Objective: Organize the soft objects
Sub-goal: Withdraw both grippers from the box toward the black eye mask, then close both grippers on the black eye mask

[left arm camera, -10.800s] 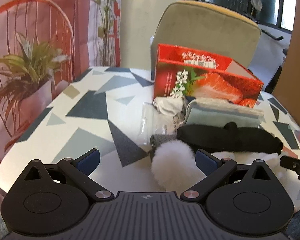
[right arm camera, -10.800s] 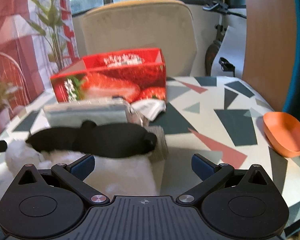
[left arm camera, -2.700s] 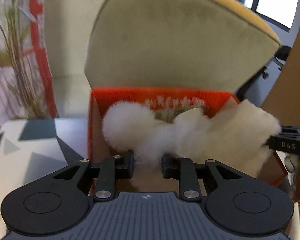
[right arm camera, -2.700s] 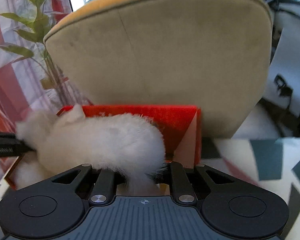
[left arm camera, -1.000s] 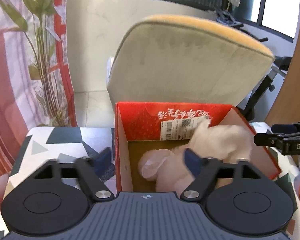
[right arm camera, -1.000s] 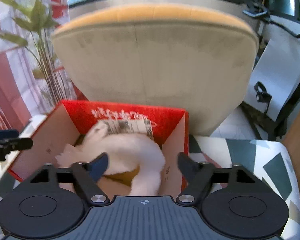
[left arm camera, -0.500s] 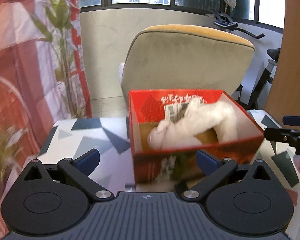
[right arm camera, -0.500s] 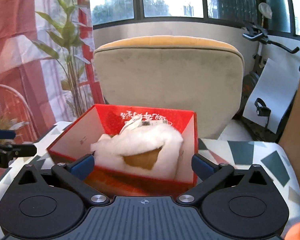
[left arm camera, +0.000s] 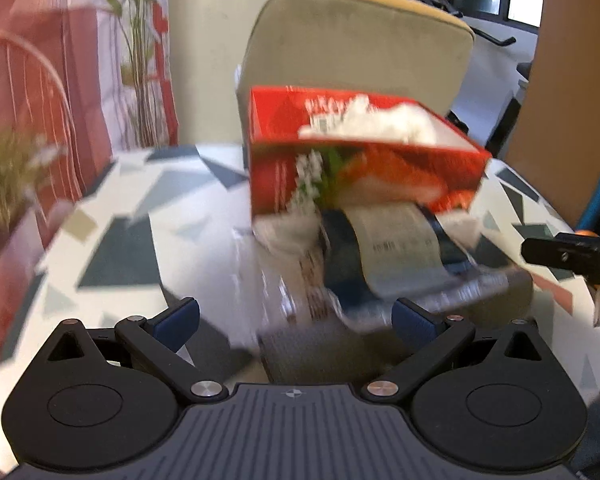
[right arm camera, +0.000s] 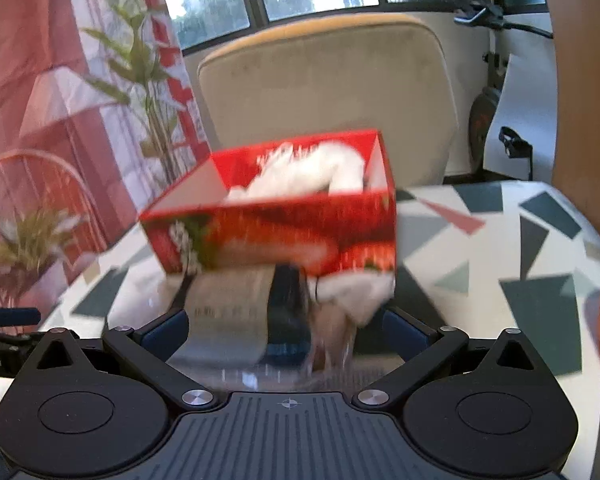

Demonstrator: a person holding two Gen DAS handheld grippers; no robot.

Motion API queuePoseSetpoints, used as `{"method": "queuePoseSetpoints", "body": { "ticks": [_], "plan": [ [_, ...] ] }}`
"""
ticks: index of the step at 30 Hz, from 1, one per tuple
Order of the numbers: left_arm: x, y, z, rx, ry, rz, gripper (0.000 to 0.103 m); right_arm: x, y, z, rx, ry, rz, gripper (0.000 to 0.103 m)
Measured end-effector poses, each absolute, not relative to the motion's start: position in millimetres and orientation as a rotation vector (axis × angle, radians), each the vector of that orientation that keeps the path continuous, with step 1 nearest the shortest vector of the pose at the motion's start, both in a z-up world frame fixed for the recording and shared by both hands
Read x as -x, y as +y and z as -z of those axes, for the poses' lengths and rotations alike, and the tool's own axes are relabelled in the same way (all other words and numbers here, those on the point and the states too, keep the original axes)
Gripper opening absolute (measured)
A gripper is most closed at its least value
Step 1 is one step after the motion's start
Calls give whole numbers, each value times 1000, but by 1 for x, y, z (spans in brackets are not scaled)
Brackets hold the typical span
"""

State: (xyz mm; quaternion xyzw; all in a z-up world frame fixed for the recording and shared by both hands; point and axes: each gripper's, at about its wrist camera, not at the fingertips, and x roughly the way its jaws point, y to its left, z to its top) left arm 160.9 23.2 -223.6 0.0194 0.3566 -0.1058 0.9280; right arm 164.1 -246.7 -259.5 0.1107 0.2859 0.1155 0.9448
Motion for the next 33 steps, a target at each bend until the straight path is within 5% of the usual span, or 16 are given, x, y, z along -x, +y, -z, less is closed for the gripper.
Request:
{"method": "queuePoseSetpoints", "body": {
  "ticks": [17, 33],
  "plan": [
    [-113, 12, 273, -16, 858, 327, 95, -102, -225, 315, -110, 715, -273, 102],
    [-122, 22, 297, 125, 958, 394, 70, -107, -225, 337, -147, 807, -298, 97]
  ]
}}
